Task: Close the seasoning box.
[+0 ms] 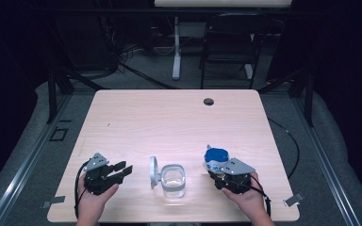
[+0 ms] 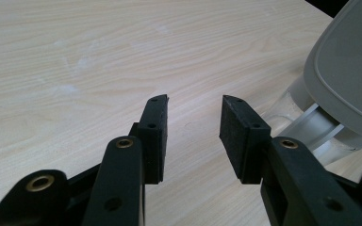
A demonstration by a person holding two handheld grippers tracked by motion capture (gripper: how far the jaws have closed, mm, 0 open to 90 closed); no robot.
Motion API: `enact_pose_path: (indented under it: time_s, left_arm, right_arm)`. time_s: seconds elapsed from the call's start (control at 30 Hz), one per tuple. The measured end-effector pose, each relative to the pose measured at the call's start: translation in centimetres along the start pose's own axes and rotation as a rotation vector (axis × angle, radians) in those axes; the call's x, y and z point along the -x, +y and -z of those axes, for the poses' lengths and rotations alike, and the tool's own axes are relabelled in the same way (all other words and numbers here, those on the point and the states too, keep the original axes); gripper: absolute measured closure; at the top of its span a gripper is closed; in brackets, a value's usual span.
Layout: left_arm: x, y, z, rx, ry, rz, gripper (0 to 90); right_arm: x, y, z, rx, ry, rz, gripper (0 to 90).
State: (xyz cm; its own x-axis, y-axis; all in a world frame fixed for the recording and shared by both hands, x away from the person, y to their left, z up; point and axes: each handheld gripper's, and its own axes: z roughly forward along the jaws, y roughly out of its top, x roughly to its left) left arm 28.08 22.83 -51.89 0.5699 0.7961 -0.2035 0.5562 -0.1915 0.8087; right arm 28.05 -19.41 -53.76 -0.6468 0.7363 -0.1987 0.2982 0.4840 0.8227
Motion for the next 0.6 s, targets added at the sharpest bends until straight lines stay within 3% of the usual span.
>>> enact_pose_path:
  time_s: [0.37,0.6]
  left_arm:
    - [-0.2,0.0,0.2,0.005,0.008,0.005,61.3]
    - [-0.4,-0.1,0.1,0.006,0.011,0.008,59.7]
  right_arm:
    - [-0.3,0.9,0.0,-0.018,-0.036,0.072,39.7]
    - [-0.1,1.2,-0.5,-0.019,-0.051,0.092,39.7]
